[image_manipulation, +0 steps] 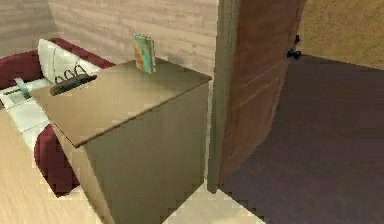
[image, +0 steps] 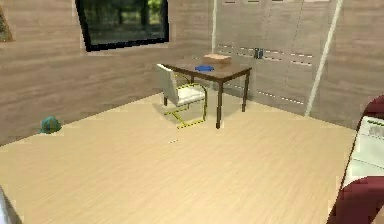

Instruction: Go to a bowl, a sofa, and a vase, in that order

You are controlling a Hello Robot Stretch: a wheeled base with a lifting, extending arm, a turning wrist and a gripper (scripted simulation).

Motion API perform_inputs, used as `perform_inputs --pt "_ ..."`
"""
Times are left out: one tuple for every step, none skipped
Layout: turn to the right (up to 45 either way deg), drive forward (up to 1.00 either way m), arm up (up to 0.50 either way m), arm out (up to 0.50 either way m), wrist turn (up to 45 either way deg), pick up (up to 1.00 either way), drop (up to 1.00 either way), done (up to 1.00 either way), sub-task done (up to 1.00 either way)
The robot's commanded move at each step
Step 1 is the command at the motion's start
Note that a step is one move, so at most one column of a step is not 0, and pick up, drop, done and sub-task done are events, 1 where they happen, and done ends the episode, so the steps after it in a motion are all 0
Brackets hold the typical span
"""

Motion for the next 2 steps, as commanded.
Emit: perform_inputs --pt "0.0 0.55 0.0 0.0 0.0 0.0 0.0 0.0 0.0" --pt "-36.0 0.0 0.0 0.0 0.0 0.0 0.0 0.0 0.0"
